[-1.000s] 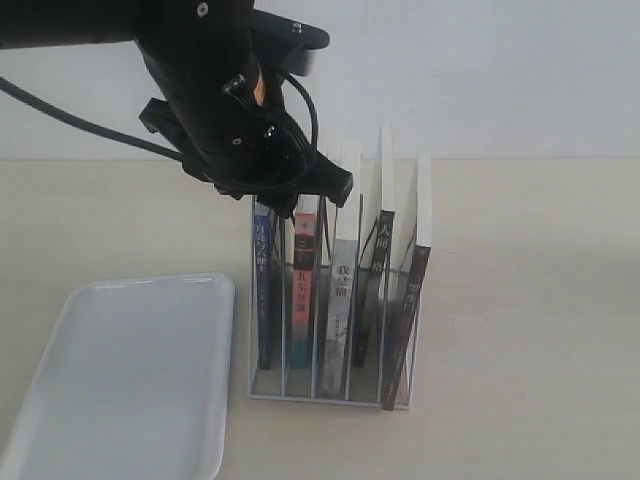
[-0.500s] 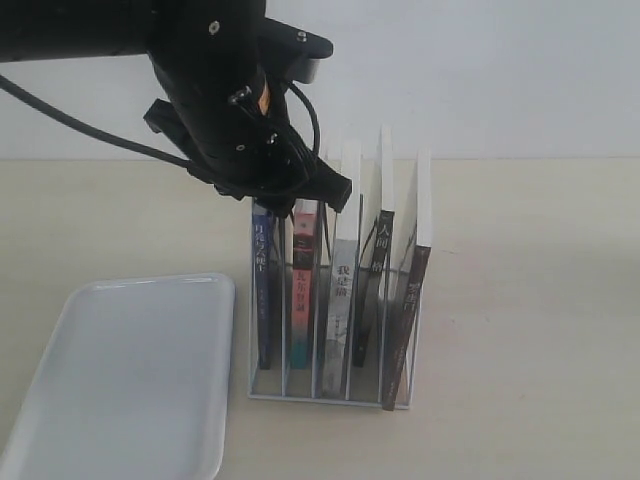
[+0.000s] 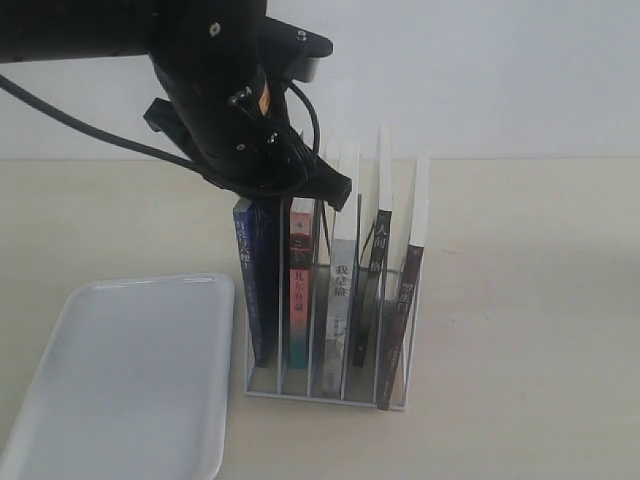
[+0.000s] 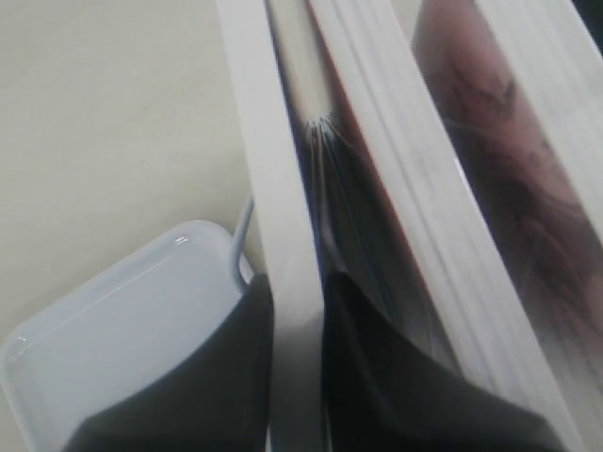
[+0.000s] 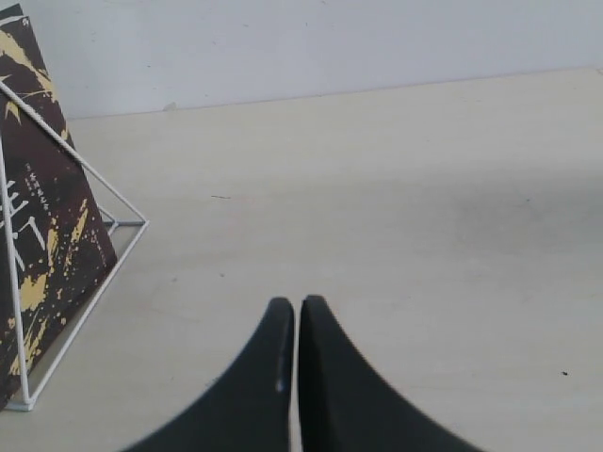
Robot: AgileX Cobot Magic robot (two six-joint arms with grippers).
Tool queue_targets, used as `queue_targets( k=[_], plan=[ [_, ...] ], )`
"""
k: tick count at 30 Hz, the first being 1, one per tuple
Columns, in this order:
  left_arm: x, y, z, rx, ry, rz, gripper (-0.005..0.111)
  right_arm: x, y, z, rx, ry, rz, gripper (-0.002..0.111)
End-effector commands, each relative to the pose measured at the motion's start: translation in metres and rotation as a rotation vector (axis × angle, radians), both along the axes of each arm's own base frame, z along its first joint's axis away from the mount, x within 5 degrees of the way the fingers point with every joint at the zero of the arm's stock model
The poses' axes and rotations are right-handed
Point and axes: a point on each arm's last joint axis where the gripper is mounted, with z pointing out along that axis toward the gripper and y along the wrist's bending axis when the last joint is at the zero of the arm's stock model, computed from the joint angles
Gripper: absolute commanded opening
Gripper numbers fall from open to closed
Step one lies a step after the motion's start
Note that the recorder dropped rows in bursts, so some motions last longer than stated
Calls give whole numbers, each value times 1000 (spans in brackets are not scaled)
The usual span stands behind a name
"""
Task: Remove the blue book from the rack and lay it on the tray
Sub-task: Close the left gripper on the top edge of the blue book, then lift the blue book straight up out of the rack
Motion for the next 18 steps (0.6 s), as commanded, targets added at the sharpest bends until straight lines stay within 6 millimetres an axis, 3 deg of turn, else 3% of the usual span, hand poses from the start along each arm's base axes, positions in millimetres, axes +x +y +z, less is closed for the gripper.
queue_targets(
  k=[1, 10, 18],
  plan=[
    [0, 4, 15, -23, -50, 5, 6, 0, 0, 2, -8, -20, 1, 1],
    [-10, 15, 70, -104, -128, 32, 6, 0, 0, 2, -8, -20, 1, 1],
    [-29, 37, 117, -147, -173, 61, 6, 0, 0, 2, -8, -20, 1, 1]
  ],
)
